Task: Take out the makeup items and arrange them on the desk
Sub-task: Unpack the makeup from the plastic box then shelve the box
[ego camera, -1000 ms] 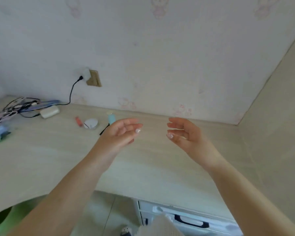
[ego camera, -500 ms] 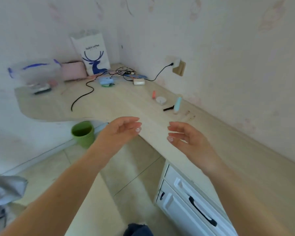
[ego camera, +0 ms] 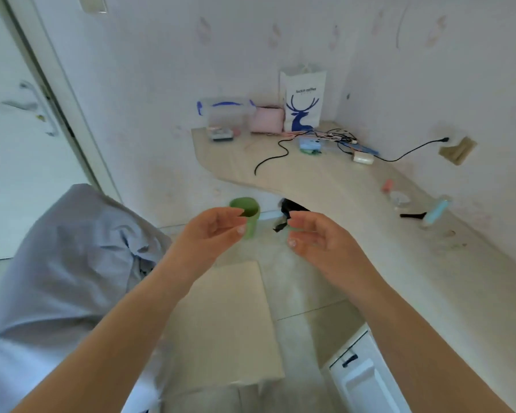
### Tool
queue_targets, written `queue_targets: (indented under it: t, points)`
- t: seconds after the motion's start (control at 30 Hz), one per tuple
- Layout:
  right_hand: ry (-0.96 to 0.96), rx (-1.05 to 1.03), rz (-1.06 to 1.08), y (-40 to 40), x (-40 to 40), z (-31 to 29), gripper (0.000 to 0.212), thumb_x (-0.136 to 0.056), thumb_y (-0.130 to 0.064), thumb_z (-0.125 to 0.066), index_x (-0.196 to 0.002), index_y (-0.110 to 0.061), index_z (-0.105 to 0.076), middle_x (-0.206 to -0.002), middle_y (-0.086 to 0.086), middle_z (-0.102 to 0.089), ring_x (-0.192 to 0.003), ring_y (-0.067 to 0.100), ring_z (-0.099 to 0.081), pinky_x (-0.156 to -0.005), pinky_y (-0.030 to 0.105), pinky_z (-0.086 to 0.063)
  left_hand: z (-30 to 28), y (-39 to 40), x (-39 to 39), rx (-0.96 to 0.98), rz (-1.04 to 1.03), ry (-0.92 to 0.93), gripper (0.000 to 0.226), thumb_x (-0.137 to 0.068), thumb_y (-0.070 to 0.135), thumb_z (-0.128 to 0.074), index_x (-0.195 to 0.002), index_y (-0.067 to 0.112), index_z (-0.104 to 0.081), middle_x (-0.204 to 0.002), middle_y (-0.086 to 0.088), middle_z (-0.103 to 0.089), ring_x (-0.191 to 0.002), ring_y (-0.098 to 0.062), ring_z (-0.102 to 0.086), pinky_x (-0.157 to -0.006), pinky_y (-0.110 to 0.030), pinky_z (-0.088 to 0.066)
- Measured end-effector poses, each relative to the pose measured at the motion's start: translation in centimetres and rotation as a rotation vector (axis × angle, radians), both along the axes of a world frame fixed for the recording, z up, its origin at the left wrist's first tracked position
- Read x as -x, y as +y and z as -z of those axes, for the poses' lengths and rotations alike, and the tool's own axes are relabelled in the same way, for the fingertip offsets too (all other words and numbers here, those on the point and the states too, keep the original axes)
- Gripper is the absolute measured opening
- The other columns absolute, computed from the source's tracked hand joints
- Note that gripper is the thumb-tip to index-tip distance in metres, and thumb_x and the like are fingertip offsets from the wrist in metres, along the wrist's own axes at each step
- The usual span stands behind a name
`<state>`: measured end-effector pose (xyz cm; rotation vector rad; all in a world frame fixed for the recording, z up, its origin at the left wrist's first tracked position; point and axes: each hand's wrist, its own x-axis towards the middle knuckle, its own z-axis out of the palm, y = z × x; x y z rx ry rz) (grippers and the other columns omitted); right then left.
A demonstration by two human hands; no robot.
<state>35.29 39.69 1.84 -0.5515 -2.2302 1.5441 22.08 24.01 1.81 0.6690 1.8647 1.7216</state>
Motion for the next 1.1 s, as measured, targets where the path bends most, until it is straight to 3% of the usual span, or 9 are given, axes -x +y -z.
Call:
queue_targets:
  t: [0.07, 0.2, 0.27, 0.6, 0.77, 0.97, 1.1]
  points:
    - [0.011, -0.006, -0.052, -3.5, 2.5, 0.1, 0.033, -0.083, -0.019, -0.068, -0.102, -0.043, -0.055, -0.112, -0.019, -0.061, -0.102, -0.002, -0.061, -0.088, 0.019, -0.048, -0.4, -4.6, 0.9, -0.007, -0.053, 0.023, 0.025, -0.087, 0.005, -0.062, -0.111, 0.011, -0.061, -0.103, 0.002, -0.069, -0.083, 0.005, -0.064, -0.068, -0.005, -0.047]
    - [0.019, -0.022, -0.165, -11.5, 6.7, 0.1, 0.033, -0.085, -0.02, -0.067, -0.109, -0.039, -0.055, -0.113, -0.021, -0.06, -0.1, -0.005, -0.06, -0.075, 0.006, -0.047, -0.4, -13.6, 2.6, 0.02, -0.109, 0.035, 0.027, -0.087, 0.008, -0.063, -0.113, 0.013, -0.062, -0.106, 0.002, -0.069, -0.089, 0.005, -0.065, -0.078, -0.01, -0.048]
    - [0.012, -0.008, -0.233, -16.7, 8.9, 0.2, 0.034, -0.085, -0.021, -0.067, -0.112, -0.037, -0.054, -0.115, -0.019, -0.059, -0.102, -0.003, -0.06, -0.073, 0.006, -0.047, -0.4, -19.2, 3.6, 0.029, -0.169, 0.03, 0.027, -0.086, 0.007, -0.063, -0.112, 0.014, -0.063, -0.104, 0.002, -0.07, -0.086, 0.008, -0.064, -0.075, -0.008, -0.048]
    - [-0.008, 0.019, -0.519, -37.4, 18.0, 0.8, 0.033, -0.083, -0.031, -0.068, -0.111, -0.043, -0.054, -0.112, -0.025, -0.06, -0.105, -0.006, -0.058, -0.083, 0.016, -0.046, -0.3, -42.8, 6.6, 0.104, -0.507, -0.011, 0.027, -0.085, 0.019, -0.068, -0.111, 0.025, -0.064, -0.106, 0.01, -0.072, -0.096, 0.002, -0.066, -0.087, -0.02, -0.047]
    - [-0.028, -0.009, -0.664, -44.4, 21.8, 1.3, 0.044, -0.079, -0.036, -0.069, -0.119, -0.037, -0.052, -0.114, -0.021, -0.061, -0.104, -0.006, -0.06, -0.09, 0.021, -0.048, 0.4, -49.6, 7.5, 0.091, -0.647, -0.044, 0.026, -0.085, 0.021, -0.068, -0.11, 0.027, -0.065, -0.107, 0.013, -0.071, -0.097, 0.004, -0.065, -0.093, -0.026, -0.048]
    - [-0.037, -0.03, -0.762, -49.3, 26.3, 1.9, 0.038, -0.081, -0.029, -0.069, -0.115, -0.036, -0.054, -0.115, -0.019, -0.062, -0.1, -0.01, -0.06, -0.084, 0.009, -0.047, 1.4, -54.3, 9.9, 0.1, -0.731, -0.062, 0.025, -0.084, 0.023, -0.068, -0.109, 0.03, -0.065, -0.106, 0.015, -0.071, -0.097, 0.003, -0.065, -0.094, -0.031, -0.049]
    - [-0.039, -0.045, -0.776, -51.8, 31.1, 2.8, 0.034, -0.08, -0.032, -0.07, -0.108, -0.043, -0.055, -0.113, -0.019, -0.063, -0.102, -0.005, -0.061, -0.092, 0.021, -0.047, 1.8, -56.9, 14.2, 0.082, -0.762, -0.071, 0.024, -0.084, 0.023, -0.069, -0.107, 0.03, -0.065, -0.105, 0.014, -0.072, -0.1, 0.0, -0.064, -0.096, -0.034, -0.048]
